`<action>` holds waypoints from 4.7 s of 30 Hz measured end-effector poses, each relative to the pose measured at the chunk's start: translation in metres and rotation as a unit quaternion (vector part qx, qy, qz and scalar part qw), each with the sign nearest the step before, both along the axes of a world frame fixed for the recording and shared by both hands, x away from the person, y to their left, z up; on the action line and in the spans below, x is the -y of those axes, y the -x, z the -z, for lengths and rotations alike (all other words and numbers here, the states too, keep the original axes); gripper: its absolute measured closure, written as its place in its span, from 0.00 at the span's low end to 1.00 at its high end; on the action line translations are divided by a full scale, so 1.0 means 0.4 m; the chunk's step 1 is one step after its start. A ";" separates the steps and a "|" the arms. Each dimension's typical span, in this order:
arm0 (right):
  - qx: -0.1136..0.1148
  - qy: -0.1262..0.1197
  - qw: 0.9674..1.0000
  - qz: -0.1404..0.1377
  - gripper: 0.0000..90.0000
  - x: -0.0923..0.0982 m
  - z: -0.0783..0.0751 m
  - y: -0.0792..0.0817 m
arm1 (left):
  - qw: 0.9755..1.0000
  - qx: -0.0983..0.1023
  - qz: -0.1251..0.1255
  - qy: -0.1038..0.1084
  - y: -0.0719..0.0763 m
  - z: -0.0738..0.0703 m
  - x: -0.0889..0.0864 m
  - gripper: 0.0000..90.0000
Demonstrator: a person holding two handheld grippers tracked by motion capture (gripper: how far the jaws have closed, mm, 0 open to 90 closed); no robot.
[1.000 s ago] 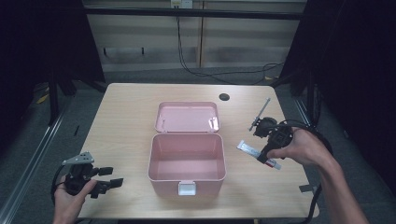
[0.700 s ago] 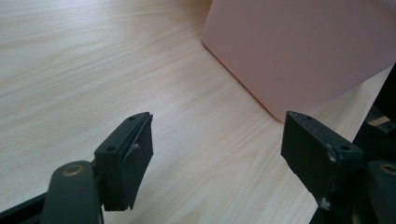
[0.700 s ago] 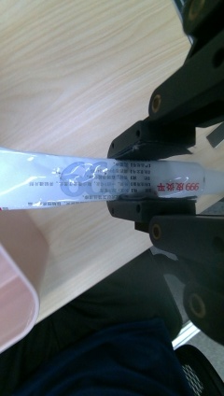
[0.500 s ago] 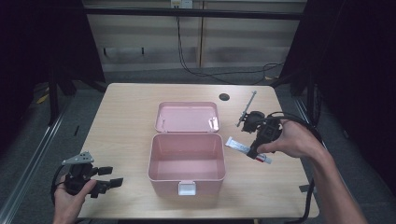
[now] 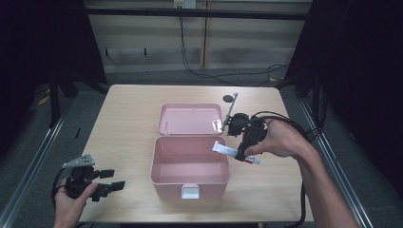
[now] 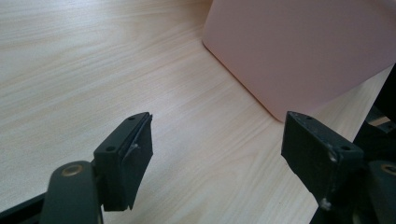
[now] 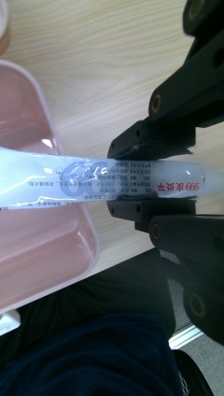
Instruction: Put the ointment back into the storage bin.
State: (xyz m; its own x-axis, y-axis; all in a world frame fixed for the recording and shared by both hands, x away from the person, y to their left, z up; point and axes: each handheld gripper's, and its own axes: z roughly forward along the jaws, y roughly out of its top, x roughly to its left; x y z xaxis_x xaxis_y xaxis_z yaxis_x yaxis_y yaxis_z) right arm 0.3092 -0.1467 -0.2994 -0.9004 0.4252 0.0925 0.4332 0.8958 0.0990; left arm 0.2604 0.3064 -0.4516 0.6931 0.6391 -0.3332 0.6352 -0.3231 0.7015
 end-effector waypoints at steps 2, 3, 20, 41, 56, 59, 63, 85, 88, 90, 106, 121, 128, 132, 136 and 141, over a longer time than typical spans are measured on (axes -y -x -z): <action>0.000 -0.001 1.000 -0.003 0.80 -0.006 0.000 -0.001 | 1.000 -0.001 0.000 0.001 0.000 0.000 0.000 0.27; 0.002 0.000 1.000 -0.007 0.80 -0.018 0.000 -0.003 | 1.000 -0.001 0.000 0.001 0.001 0.000 0.000 0.27; -0.007 -0.013 0.998 -0.054 0.80 -0.117 0.039 -0.020 | 1.000 -0.003 0.004 0.003 -0.001 -0.001 -0.001 0.27; -0.015 -0.007 0.995 -0.099 0.80 -0.218 0.104 -0.033 | 1.000 -0.002 0.001 0.001 -0.001 0.000 -0.001 0.25; -0.040 -0.009 0.991 -0.128 0.80 -0.268 0.172 -0.036 | 1.000 -0.003 0.002 0.005 -0.001 -0.001 -0.001 0.25; -0.045 -0.011 0.990 -0.133 0.80 -0.277 0.185 -0.038 | 1.000 -0.002 0.004 0.003 -0.001 -0.001 -0.002 0.25; -0.050 -0.010 0.990 -0.135 0.80 -0.287 0.204 -0.036 | 1.000 -0.002 0.005 0.002 -0.001 -0.001 -0.002 0.25; -0.090 -0.003 0.983 -0.159 0.80 -0.324 0.298 -0.027 | 1.000 -0.002 0.003 0.006 0.000 -0.001 -0.002 0.25; -0.089 -0.004 0.983 -0.161 0.80 -0.328 0.304 -0.026 | 1.000 -0.002 0.002 0.004 -0.001 -0.001 -0.003 0.25; -0.095 -0.012 0.983 -0.160 0.80 -0.330 0.311 -0.025 | 1.000 -0.002 0.001 0.002 -0.001 -0.001 -0.004 0.25; -0.111 -0.012 0.978 -0.175 0.80 -0.346 0.352 -0.024 | 1.000 -0.001 -0.003 -0.002 -0.001 -0.001 -0.004 0.25; -0.131 -0.010 0.976 -0.174 0.80 -0.352 0.378 -0.025 | 1.000 -0.002 -0.008 0.000 -0.001 -0.002 -0.006 0.25; -0.136 -0.002 0.974 -0.180 0.80 -0.352 0.383 -0.025 | 1.000 -0.002 -0.008 0.000 -0.001 -0.001 -0.006 0.25; -0.138 -0.006 0.974 -0.181 0.80 -0.353 0.388 -0.025 | 1.000 -0.002 -0.008 -0.001 -0.001 -0.001 -0.006 0.25; -0.137 -0.001 0.974 -0.180 0.79 -0.354 0.387 -0.026 | 1.000 -0.002 -0.008 -0.001 -0.002 -0.002 -0.006 0.25; -0.135 0.003 0.975 -0.178 0.79 -0.355 0.381 -0.025 | 1.000 -0.003 -0.008 0.000 -0.002 -0.002 -0.006 0.25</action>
